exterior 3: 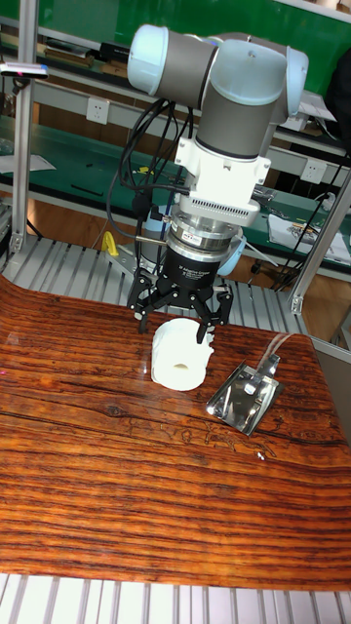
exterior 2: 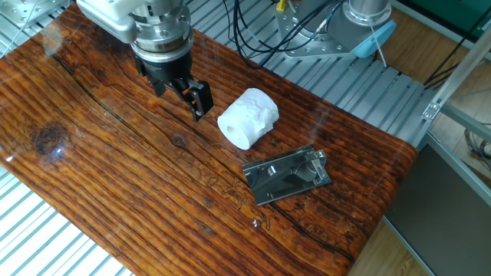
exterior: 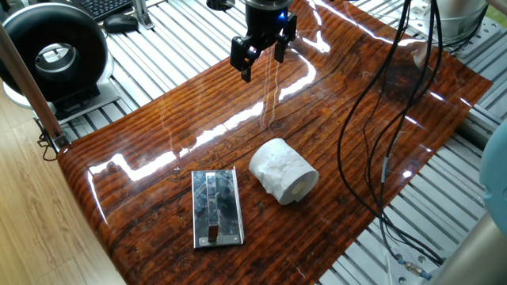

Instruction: Put the toilet paper on its holder

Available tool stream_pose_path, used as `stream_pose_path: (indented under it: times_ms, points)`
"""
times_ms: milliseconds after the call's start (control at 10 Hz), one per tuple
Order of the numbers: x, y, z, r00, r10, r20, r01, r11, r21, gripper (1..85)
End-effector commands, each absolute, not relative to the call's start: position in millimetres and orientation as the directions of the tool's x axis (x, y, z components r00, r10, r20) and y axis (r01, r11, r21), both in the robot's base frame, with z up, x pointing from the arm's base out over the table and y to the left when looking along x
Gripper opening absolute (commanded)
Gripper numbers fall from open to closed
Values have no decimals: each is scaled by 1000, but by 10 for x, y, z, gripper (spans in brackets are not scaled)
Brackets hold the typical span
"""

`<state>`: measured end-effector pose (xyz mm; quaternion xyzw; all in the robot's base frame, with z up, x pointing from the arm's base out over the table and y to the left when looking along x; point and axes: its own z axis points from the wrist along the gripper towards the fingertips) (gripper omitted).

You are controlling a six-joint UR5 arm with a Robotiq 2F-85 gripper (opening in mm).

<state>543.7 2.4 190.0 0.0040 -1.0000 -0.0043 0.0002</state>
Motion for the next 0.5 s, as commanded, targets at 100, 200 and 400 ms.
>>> stream_pose_path:
  times_ms: [100,200,400]
  points:
    - [5486,383,1915,-962,272,18,272,953,137,10]
    - [5489,383,1913,-962,272,16,272,953,138,10]
    - [5491,386,1910,-962,272,16,272,953,138,10]
